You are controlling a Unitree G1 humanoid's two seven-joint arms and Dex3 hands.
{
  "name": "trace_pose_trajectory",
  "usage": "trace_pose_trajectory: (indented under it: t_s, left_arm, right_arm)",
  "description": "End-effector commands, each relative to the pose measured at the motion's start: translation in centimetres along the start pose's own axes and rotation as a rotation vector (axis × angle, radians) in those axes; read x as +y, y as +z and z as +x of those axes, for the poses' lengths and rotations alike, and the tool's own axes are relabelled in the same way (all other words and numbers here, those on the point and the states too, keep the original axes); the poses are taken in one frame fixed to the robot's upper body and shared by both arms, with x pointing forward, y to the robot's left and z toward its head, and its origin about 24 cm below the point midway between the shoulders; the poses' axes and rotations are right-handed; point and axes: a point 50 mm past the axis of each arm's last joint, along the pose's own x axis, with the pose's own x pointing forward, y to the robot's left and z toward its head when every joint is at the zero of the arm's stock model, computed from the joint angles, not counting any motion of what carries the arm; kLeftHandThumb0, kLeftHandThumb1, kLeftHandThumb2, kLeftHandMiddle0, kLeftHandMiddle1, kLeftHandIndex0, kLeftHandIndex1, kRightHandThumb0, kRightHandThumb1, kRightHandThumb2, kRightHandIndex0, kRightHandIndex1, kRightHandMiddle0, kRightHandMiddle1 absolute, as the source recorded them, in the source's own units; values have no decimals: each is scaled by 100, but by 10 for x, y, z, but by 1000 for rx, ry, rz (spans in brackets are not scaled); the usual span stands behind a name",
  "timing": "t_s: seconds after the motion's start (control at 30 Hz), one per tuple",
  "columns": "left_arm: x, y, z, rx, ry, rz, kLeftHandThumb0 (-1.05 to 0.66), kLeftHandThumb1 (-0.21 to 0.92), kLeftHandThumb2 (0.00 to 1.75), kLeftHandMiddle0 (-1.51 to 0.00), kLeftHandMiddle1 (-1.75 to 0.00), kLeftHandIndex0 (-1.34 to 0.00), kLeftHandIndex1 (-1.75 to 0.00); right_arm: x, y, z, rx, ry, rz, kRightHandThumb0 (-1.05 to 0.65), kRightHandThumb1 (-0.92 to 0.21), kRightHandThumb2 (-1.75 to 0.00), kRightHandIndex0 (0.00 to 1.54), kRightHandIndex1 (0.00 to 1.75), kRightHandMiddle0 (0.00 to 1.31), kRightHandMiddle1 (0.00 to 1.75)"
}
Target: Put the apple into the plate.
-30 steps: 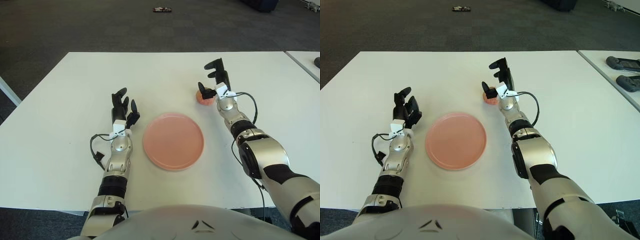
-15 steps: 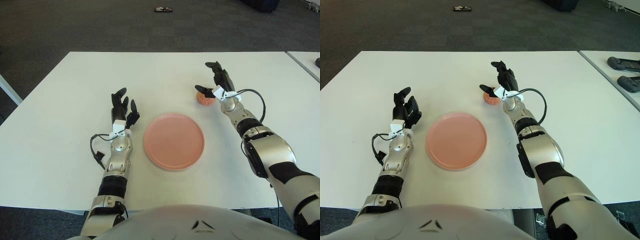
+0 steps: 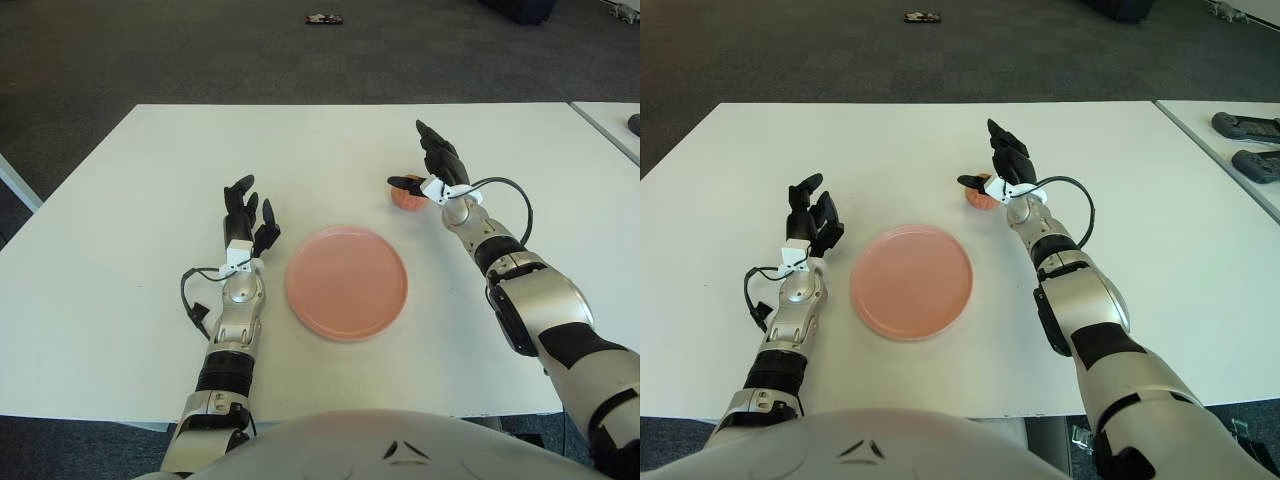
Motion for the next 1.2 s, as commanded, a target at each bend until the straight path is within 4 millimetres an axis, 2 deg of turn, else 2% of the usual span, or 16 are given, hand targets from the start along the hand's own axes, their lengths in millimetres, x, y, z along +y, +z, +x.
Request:
trace_pose_trajectory:
  t_s: [0.0, 0.43, 1.17]
  left_arm:
    - [0, 3, 3, -17, 3, 6, -71, 92, 74, -46, -3, 0, -99]
    - [1, 2, 3, -14, 8, -6, -71, 92, 73, -47, -4, 0, -101]
    - [0, 3, 1, -14, 8, -4, -69, 92, 75, -44, -2, 0, -98]
  right_arm:
    - [-8, 1, 5, -2, 1, -24, -105, -92, -15, 0, 0, 0, 0]
    - [-5, -2, 4, 16, 82, -14, -105, -92, -14, 0, 0, 0, 0]
    - [15, -7, -1, 81, 234, -133, -105, -92, -17, 0, 0, 0, 0]
